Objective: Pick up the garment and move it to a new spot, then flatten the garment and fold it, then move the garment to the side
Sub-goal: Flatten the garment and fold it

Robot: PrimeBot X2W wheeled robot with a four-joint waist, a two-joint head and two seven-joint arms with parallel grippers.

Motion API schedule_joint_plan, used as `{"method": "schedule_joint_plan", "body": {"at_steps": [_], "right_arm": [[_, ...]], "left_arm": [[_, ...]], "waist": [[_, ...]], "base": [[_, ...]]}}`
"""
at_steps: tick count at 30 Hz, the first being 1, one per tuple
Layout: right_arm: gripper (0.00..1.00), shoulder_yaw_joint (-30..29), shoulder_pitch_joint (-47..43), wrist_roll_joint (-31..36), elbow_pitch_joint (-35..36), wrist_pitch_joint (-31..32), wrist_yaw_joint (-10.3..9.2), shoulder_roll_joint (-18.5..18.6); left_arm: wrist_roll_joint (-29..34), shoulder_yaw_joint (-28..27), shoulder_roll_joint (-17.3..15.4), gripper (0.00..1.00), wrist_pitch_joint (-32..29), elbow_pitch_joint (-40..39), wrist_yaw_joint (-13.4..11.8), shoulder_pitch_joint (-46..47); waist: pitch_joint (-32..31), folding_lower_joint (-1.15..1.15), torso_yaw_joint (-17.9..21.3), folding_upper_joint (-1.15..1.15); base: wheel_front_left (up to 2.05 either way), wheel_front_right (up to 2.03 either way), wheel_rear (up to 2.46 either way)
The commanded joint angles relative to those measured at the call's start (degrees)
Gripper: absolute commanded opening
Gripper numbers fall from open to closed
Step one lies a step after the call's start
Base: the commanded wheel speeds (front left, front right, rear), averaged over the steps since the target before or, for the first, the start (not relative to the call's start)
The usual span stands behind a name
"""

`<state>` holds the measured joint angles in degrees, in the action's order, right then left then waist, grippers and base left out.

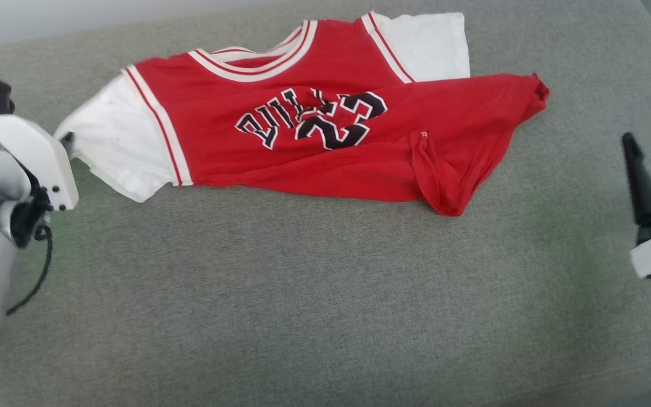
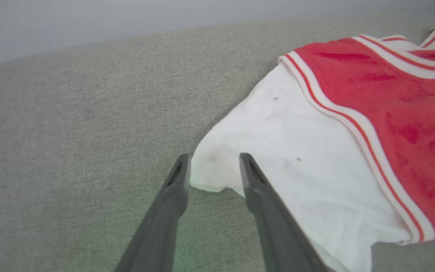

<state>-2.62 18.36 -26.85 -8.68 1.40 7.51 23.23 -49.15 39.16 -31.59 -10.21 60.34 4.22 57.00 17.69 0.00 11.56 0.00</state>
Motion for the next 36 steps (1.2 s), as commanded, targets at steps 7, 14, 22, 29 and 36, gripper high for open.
{"method": "schedule_joint_plan", "body": {"at_steps": [7, 14, 22, 29, 36], "right_arm": [[1.0, 6.0, -1.5, -0.4, -1.5, -1.4, -0.03, 0.0], [1.0, 11.4, 6.0, -0.8, -5.5, 2.0, -0.03, 5.0], [1.0, 18.5, 24.9, -4.4, -15.9, 13.5, -0.05, 15.1], [1.0, 25.4, 36.9, -8.1, -22.5, 21.9, -0.05, 22.6], [1.0, 33.4, 47.6, -14.5, -25.5, 33.6, -0.04, 29.6]], "left_arm": [[-1.5, -2.5, 3.0, 1.0, 16.2, -1.7, 0.3, -6.9], [3.7, -3.1, 7.9, 1.0, 25.4, -11.7, -4.6, -14.0], [21.0, -12.6, 14.4, 1.0, 25.5, -41.0, -13.3, -26.7], [30.6, -15.0, 20.1, 1.0, 25.5, -51.8, -13.9, -33.6], [35.3, -16.9, 25.5, 1.0, 25.5, -58.6, -12.1, -36.9]], "waist": [[-2.6, 0.0, -3.9, 0.0], [-1.4, 0.0, -10.1, 0.0], [4.5, 0.0, -19.4, 0.0], [10.2, 0.0, -26.7, 0.0], [16.2, 0.0, -32.5, 0.0]], "base": [[0.0, 0.0, 0.0], [0.0, 0.0, 0.0], [0.0, 0.0, 0.0], [0.0, 0.0, 0.0], [0.0, 0.0, 0.0]]}}
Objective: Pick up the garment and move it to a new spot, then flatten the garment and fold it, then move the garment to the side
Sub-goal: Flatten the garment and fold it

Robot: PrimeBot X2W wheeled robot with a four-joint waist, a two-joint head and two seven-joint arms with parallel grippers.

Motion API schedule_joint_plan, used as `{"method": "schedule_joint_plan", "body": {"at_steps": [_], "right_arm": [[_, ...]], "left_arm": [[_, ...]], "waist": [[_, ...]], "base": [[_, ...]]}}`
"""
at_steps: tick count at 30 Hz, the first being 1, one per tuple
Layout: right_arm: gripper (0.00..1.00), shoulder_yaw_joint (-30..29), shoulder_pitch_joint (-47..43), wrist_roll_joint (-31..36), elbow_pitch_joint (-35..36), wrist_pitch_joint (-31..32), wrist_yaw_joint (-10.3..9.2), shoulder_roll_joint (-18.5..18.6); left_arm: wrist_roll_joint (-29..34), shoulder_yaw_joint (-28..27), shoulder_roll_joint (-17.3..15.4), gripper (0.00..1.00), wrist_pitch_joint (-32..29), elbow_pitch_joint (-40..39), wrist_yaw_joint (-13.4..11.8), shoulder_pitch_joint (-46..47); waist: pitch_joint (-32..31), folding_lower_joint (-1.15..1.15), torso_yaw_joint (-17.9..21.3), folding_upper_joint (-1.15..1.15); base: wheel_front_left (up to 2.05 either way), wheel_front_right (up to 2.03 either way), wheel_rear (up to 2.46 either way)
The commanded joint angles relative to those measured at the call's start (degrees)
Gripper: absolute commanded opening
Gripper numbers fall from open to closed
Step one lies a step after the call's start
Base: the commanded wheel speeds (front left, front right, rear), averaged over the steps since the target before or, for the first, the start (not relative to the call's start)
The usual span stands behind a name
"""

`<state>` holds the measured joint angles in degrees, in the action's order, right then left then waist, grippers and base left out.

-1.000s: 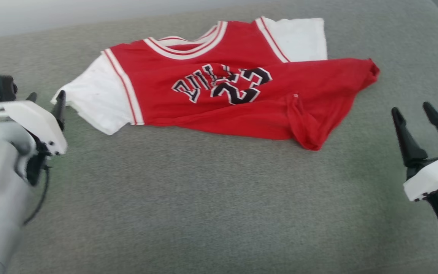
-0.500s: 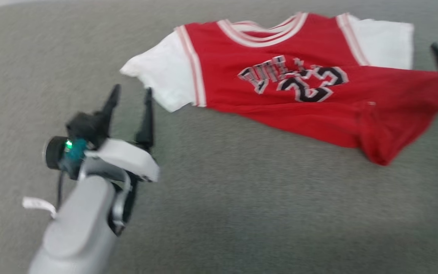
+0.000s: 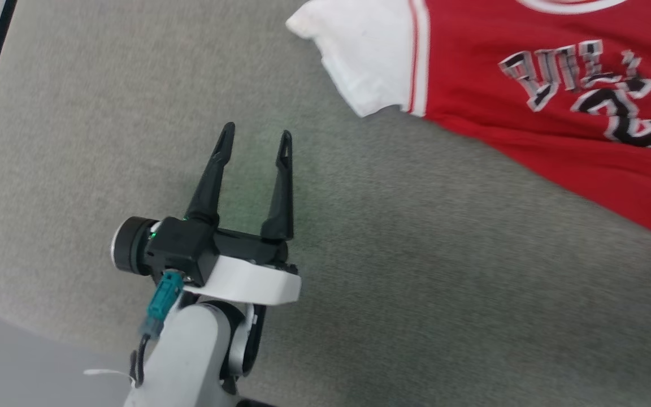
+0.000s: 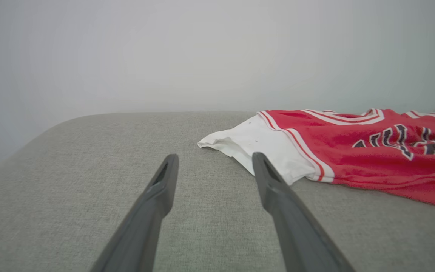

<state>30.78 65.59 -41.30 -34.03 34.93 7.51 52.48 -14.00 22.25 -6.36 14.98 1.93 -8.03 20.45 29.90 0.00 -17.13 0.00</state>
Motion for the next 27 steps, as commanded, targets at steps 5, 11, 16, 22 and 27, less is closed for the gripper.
{"method": "schedule_joint_plan", "body": {"at_steps": [5, 11, 16, 22, 27], "right_arm": [[1.0, 5.0, 5.7, -1.7, -2.6, 7.3, -0.04, 2.6], [0.64, 9.9, 5.5, -5.1, -6.4, 15.1, -0.02, 1.6], [0.0, 12.6, 6.4, -6.2, -5.6, 16.6, -0.04, 3.2], [0.0, 14.2, 8.9, -6.3, -5.4, 14.7, -0.17, 3.9], [0.0, 16.1, 11.9, -6.2, -5.1, 14.1, -0.22, 2.9]], "left_arm": [[2.5, -0.6, 1.7, 1.0, 0.3, -3.4, 1.9, -1.9], [4.3, -1.9, 2.2, 1.0, 0.3, -7.9, 2.9, -1.3], [4.8, -2.6, 1.5, 1.0, 0.3, -10.0, 5.6, 0.8], [6.2, -0.3, -3.6, 1.0, -4.3, -7.4, 12.9, 13.3], [-3.4, 7.7, -7.6, 1.0, -17.2, -0.6, 15.5, 32.4]], "waist": [[6.9, 0.0, -5.6, 0.0], [8.1, 0.0, -5.3, 0.0], [8.2, 0.0, -4.4, 0.0], [8.7, 0.0, -3.6, 0.0], [10.2, 0.0, -1.5, 0.0]], "base": [[0.0, 0.0, 0.0], [0.0, 0.0, 0.0], [0.0, 0.0, 0.0], [0.0, 0.0, 0.0], [0.0, 0.0, 0.0]]}}
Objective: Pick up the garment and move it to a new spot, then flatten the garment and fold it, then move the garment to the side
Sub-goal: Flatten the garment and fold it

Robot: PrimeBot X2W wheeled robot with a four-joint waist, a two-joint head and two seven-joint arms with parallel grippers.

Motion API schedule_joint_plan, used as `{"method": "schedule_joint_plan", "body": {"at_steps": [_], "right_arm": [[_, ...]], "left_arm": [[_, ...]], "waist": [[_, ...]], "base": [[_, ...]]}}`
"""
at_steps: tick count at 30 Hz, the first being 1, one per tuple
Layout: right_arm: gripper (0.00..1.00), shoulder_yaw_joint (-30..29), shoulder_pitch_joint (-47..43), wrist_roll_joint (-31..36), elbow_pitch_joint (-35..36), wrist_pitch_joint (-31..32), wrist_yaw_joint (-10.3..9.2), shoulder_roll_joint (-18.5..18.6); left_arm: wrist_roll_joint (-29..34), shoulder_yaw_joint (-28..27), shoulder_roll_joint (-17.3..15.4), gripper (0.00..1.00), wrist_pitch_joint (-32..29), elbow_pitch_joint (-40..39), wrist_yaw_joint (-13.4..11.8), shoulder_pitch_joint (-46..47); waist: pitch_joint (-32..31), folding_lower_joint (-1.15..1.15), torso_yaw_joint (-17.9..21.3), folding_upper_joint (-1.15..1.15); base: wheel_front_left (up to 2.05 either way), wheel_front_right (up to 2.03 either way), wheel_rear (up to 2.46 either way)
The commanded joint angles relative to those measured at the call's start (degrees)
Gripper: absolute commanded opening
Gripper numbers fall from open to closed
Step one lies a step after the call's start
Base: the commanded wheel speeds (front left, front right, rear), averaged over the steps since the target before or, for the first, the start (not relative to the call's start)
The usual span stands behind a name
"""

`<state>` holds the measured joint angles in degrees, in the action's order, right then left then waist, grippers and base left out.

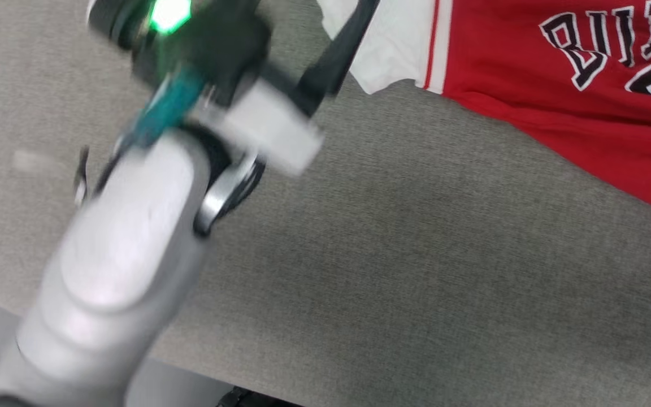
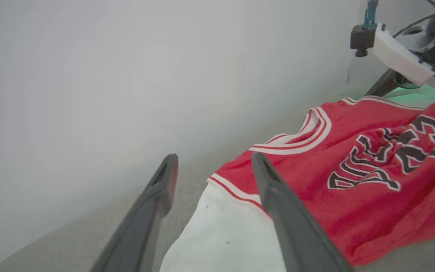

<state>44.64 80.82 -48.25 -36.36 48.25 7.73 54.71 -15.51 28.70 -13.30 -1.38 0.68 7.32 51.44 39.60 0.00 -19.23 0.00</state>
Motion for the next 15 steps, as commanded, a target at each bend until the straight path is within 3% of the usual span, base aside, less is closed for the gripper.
{"method": "schedule_joint_plan", "body": {"at_steps": [1, 3, 7, 15], "right_arm": [[0.0, 2.6, -2.9, 0.7, -2.7, 1.0, -0.44, 0.5], [0.0, 3.4, -1.8, 0.8, -2.7, 1.2, -0.45, 0.2], [0.0, 5.3, 0.0, 0.5, -2.9, 1.2, -0.46, -0.9], [0.0, 8.5, 2.4, -0.3, -4.1, 0.7, -0.46, -2.5]], "left_arm": [[-5.8, 3.5, -1.3, 1.0, -3.5, 2.6, 0.2, 4.4], [-12.3, 7.6, -4.0, 1.0, -8.7, 6.8, 0.0, 11.1], [-23.0, 15.0, -6.4, 1.0, -17.1, 15.3, 0.1, 21.6], [-35.0, 23.8, -7.0, 1.0, -29.1, 29.1, 0.1, 33.5]], "waist": [[0.7, 0.0, 1.0, 0.0], [1.4, 0.0, 1.8, 0.0], [2.6, 0.0, 3.2, 0.0], [4.1, 0.0, 4.9, 0.0]], "base": [[0.0, 0.0, 0.0], [0.0, 0.0, 0.0], [0.0, 0.0, 0.0], [0.0, 0.0, 0.0]]}}
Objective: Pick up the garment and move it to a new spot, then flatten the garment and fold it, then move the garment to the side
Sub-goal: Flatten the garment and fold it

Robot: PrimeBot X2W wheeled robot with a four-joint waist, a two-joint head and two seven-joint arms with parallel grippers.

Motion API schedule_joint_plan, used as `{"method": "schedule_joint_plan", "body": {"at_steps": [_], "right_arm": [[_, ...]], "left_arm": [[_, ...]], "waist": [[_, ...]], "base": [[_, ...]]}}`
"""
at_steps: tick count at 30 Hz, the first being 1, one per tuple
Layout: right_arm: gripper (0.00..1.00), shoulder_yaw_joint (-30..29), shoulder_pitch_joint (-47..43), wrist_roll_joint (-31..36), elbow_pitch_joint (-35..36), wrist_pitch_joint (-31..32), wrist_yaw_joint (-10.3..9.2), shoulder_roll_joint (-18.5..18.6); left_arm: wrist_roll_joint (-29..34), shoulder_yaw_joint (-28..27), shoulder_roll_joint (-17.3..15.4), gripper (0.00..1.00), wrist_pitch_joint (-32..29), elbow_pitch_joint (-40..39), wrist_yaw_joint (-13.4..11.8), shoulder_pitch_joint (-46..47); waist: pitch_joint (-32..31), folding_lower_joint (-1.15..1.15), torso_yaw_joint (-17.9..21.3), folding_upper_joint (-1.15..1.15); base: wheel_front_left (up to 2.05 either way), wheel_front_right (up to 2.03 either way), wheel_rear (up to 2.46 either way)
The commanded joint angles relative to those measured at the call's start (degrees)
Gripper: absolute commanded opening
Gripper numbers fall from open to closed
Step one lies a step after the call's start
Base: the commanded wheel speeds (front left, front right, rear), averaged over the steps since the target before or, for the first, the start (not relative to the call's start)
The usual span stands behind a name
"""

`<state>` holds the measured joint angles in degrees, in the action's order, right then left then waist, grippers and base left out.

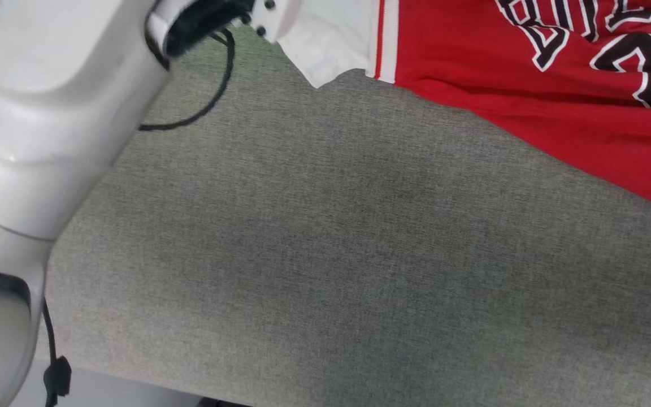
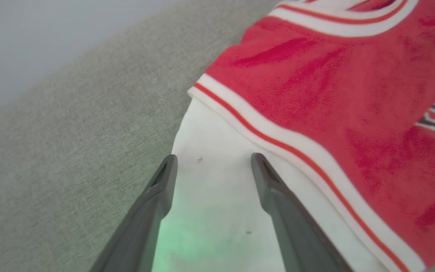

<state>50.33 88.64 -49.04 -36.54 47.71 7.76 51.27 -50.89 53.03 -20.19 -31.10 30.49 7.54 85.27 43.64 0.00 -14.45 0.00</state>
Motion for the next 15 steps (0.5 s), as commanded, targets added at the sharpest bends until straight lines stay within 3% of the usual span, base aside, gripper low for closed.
{"method": "schedule_joint_plan", "body": {"at_steps": [1, 8, 11, 14, 15], "right_arm": [[0.0, 3.4, -5.2, 0.4, -4.0, 1.1, -0.49, 0.7], [0.0, 6.7, -4.3, -1.0, -5.3, 0.4, -0.46, -0.2], [0.0, 7.8, -3.9, -1.7, -5.7, -0.2, -0.43, -0.5], [0.0, 8.3, -3.6, -3.0, -6.0, -1.3, -0.43, -1.0], [0.0, 8.5, -3.4, -3.3, -6.1, -1.5, -0.42, -1.1]], "left_arm": [[-0.6, 0.7, -0.2, 1.0, -0.5, 0.7, -0.2, 0.9], [-6.9, 7.2, 0.1, 1.0, -7.6, 8.7, -0.2, 3.1], [-9.8, 8.2, 0.7, 0.99, -7.9, 9.5, -0.2, 3.2], [-12.6, 9.3, 0.9, 0.15, -7.2, 9.6, -0.1, 2.5], [-12.7, 9.8, 0.8, 0.0, -6.9, 9.8, -0.1, 2.4]], "waist": [[0.2, 0.0, 0.3, 0.0], [0.0, 0.0, 1.2, 0.0], [0.0, 0.0, 1.4, 0.0], [-0.2, 0.0, 1.6, 0.0], [-0.2, 0.0, 1.7, 0.0]], "base": [[0.0, 0.0, 0.0], [0.0, 0.0, 0.0], [0.0, 0.0, 0.0], [0.0, 0.0, 0.0], [0.0, 0.0, 0.0]]}}
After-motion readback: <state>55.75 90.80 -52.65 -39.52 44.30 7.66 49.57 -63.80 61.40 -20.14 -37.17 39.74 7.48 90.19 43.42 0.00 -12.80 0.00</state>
